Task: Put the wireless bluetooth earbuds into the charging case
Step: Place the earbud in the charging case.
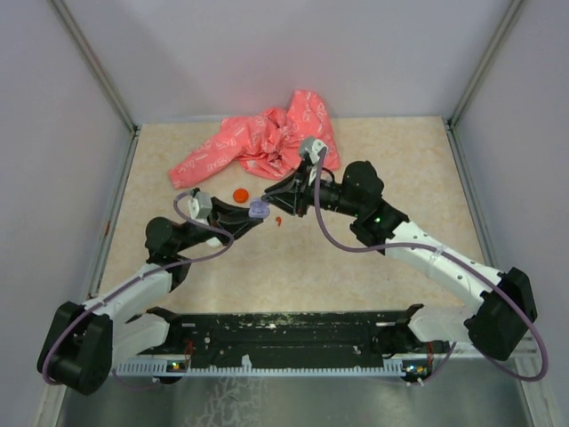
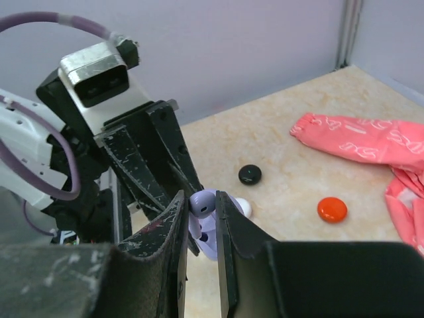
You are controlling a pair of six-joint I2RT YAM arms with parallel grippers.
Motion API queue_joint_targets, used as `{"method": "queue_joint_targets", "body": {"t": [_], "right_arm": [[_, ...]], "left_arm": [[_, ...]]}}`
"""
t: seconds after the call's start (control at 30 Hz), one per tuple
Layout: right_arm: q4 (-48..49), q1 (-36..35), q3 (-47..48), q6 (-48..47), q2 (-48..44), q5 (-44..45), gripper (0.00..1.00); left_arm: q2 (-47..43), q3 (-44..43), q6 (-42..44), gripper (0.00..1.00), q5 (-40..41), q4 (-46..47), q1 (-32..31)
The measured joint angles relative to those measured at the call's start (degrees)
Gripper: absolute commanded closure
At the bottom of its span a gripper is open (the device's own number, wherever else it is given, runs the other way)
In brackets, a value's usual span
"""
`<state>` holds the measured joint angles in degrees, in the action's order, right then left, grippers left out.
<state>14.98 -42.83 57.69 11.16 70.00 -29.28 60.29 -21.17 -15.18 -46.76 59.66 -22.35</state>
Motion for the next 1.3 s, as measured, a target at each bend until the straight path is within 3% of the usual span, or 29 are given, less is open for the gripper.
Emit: {"method": "queue_joint_targets", "body": {"t": [0.47, 1.3], "right_arm": [[12.4, -3.5, -4.7, 0.9, -0.1, -4.9, 0.88], [17.0, -5.8, -5.7, 0.9, 2.0, -4.8, 0.88]], "left_arm": [[-1.4, 0.9, -4.4, 1.00, -3.7, 8.7, 0.0], [-1.0, 1.9, -8.6, 1.00, -5.2, 14.5, 0.1]]}}
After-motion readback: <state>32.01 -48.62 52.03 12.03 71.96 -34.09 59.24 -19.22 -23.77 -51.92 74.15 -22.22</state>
